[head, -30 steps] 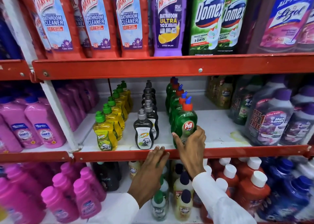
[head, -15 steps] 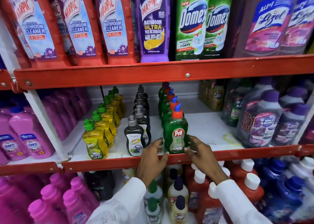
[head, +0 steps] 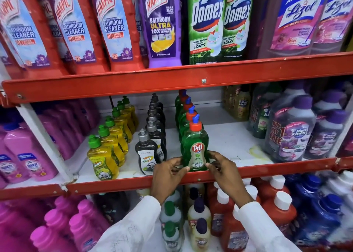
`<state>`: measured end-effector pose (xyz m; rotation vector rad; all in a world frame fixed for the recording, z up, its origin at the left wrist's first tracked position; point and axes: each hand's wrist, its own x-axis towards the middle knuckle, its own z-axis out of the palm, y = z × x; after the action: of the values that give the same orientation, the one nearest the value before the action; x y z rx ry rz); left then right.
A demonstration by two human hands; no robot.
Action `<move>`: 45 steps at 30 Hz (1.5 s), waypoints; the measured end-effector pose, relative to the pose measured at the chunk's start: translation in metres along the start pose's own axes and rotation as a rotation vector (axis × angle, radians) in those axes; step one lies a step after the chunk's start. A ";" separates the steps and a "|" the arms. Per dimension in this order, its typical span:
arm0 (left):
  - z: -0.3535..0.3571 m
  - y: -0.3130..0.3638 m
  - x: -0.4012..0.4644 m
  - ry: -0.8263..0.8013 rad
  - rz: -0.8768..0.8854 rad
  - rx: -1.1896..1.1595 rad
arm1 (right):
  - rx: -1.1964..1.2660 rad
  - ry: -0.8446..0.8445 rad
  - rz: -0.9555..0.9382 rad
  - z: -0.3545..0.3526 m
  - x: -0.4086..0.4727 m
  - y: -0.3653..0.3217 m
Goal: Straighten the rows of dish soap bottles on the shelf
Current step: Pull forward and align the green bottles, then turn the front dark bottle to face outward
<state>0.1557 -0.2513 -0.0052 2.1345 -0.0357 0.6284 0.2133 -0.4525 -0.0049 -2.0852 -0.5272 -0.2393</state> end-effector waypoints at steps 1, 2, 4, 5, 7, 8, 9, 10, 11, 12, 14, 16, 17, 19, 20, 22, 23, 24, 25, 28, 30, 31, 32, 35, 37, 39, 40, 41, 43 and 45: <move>0.000 0.000 0.000 0.000 0.008 0.002 | -0.001 0.000 0.004 0.000 0.000 0.000; 0.000 0.001 0.000 -0.005 0.014 0.000 | 0.000 -0.002 0.008 0.001 -0.001 0.001; -0.002 0.003 0.001 -0.025 0.015 -0.007 | 0.014 0.009 0.024 0.002 -0.001 0.000; -0.004 0.004 0.000 -0.038 0.012 -0.004 | 0.033 0.038 0.038 0.003 -0.003 -0.002; -0.008 0.007 -0.003 -0.054 0.012 0.012 | 0.121 0.193 0.084 0.007 -0.010 -0.008; -0.012 0.006 -0.007 -0.043 0.020 0.029 | 0.178 0.310 0.095 0.011 -0.017 -0.014; -0.016 0.005 -0.012 -0.009 0.032 0.051 | 0.220 0.424 0.080 0.017 -0.025 -0.020; -0.022 0.002 -0.020 0.047 0.048 0.074 | 0.234 0.505 0.039 0.025 -0.033 -0.028; -0.030 0.000 -0.028 0.113 0.062 0.089 | 0.228 0.534 -0.014 0.034 -0.040 -0.036; -0.039 -0.005 -0.036 0.190 0.074 0.090 | 0.215 0.515 -0.072 0.046 -0.045 -0.045; -0.061 -0.014 -0.049 0.362 0.084 0.058 | 0.169 0.396 -0.157 0.071 -0.048 -0.064; -0.081 -0.024 -0.050 0.495 0.048 0.032 | 0.095 0.269 -0.189 0.092 -0.040 -0.081; -0.090 -0.028 -0.047 0.520 0.014 0.029 | 0.076 0.225 -0.191 0.100 -0.033 -0.089; -0.104 -0.036 -0.036 0.437 -0.061 0.052 | 0.066 0.130 -0.149 0.110 -0.018 -0.098; -0.108 -0.039 -0.030 0.352 -0.092 0.074 | 0.044 0.072 -0.119 0.114 -0.012 -0.100; -0.112 -0.043 -0.021 0.190 -0.119 0.126 | -0.032 -0.018 -0.078 0.116 -0.002 -0.100; -0.113 -0.045 -0.018 0.132 -0.108 0.143 | -0.057 -0.047 -0.054 0.118 0.002 -0.100; -0.114 -0.047 -0.015 0.095 -0.091 0.154 | -0.062 -0.065 -0.030 0.118 0.005 -0.099; -0.114 -0.049 -0.012 0.080 -0.079 0.164 | -0.050 -0.076 -0.015 0.118 0.007 -0.098; -0.113 -0.055 -0.008 0.085 -0.075 0.134 | -0.020 -0.068 0.005 0.119 0.009 -0.097; -0.110 -0.060 -0.005 0.061 -0.070 0.076 | -0.016 -0.038 0.025 0.118 0.007 -0.095; -0.109 -0.061 -0.005 0.047 -0.071 0.061 | -0.010 -0.027 0.038 0.117 0.006 -0.095; -0.108 -0.061 -0.004 0.038 -0.072 0.052 | -0.007 -0.019 0.050 0.116 0.005 -0.094; -0.102 -0.061 -0.001 0.031 -0.081 0.018 | -0.037 -0.010 0.071 0.114 0.005 -0.093; -0.100 -0.062 0.000 0.018 -0.095 -0.007 | -0.053 -0.010 0.084 0.111 0.006 -0.093; -0.099 -0.063 0.001 0.008 -0.108 -0.020 | -0.058 -0.010 0.092 0.109 0.005 -0.095; -0.099 -0.064 0.002 0.000 -0.115 -0.028 | -0.060 -0.009 0.090 0.108 0.005 -0.095; -0.099 -0.065 0.002 -0.008 -0.120 -0.036 | -0.063 -0.008 0.090 0.108 0.005 -0.095; -0.099 -0.065 0.001 -0.013 -0.123 -0.042 | -0.060 -0.014 0.100 0.107 0.006 -0.095; -0.100 -0.066 0.001 -0.013 -0.120 -0.052 | -0.060 -0.023 0.113 0.107 0.006 -0.094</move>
<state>0.1303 -0.1344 -0.0062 2.0733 0.0682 0.5373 0.1715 -0.3165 0.0108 -2.1708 -0.4193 -0.1674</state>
